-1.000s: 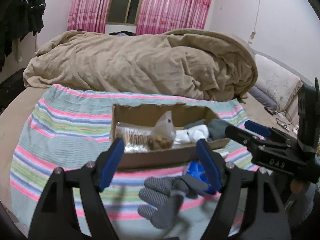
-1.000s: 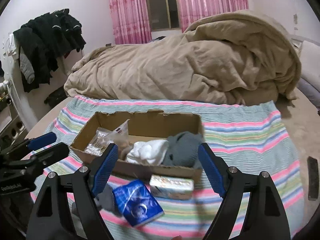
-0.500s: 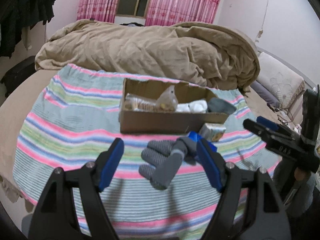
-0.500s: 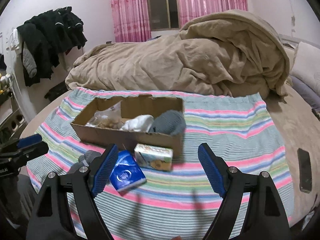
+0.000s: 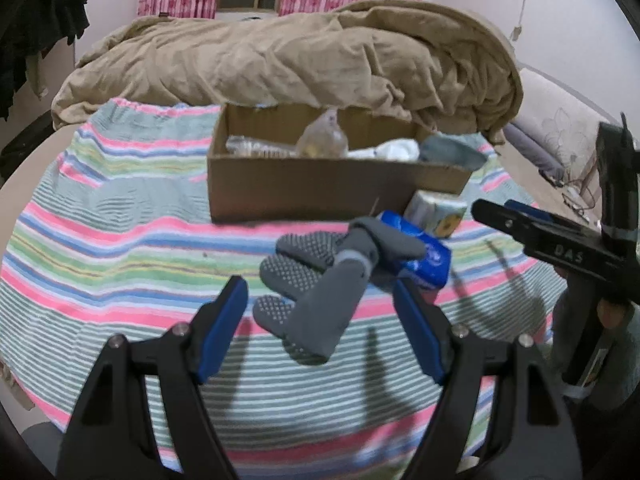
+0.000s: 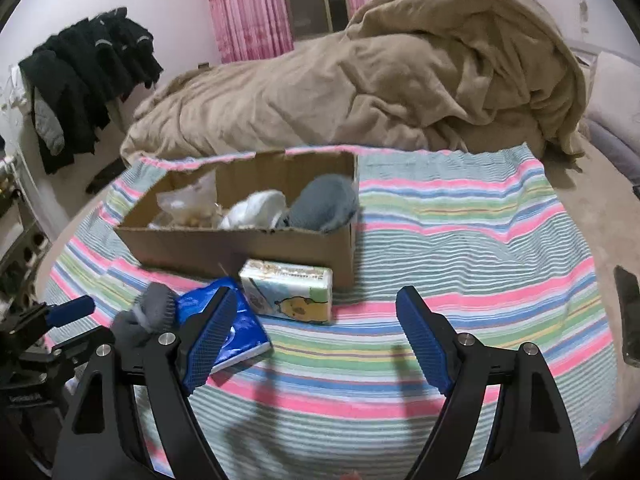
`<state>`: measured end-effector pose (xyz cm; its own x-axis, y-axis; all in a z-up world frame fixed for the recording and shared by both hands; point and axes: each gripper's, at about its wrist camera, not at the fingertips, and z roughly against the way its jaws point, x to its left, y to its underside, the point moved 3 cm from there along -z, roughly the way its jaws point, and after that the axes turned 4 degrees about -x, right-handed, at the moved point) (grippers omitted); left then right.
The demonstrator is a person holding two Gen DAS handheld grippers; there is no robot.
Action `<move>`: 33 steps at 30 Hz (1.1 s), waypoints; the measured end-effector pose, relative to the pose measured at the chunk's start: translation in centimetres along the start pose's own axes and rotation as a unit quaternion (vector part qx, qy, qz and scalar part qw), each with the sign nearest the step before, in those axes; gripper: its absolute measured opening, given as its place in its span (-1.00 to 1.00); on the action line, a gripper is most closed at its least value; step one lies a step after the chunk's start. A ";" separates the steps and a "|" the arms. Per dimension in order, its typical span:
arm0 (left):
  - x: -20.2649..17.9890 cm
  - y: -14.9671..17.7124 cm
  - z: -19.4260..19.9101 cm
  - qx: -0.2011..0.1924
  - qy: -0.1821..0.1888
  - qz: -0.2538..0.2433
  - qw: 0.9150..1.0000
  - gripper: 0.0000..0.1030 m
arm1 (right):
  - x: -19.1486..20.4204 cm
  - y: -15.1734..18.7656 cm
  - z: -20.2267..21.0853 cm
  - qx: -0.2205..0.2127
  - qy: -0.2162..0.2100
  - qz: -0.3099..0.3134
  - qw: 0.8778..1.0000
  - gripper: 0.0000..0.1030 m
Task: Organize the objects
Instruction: 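Grasp the grey gloves with the left tool while the right tool grasps the tissue box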
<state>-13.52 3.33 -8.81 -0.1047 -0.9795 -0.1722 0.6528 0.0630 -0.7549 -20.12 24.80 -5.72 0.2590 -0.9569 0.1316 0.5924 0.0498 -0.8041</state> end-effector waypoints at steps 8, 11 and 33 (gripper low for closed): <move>-0.4 0.7 -2.2 0.004 0.001 -0.020 1.000 0.48 | 1.0 0.4 -2.8 0.018 -0.012 -0.010 1.000 0.64; -0.6 0.9 -3.0 0.006 -0.004 -0.029 1.000 0.45 | 1.7 0.6 -4.2 0.042 -0.021 -0.015 0.999 0.64; -0.3 -1.5 1.3 -0.048 0.008 -0.023 0.999 -0.40 | 1.9 -0.9 -1.1 -0.006 -0.014 -0.025 1.000 0.29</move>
<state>-13.50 3.24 -6.82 -0.1455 -0.9786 -0.1454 0.5727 0.0365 -0.8190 -21.02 22.62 -5.38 0.2516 -0.9495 0.1875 0.5953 -0.0009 -0.8035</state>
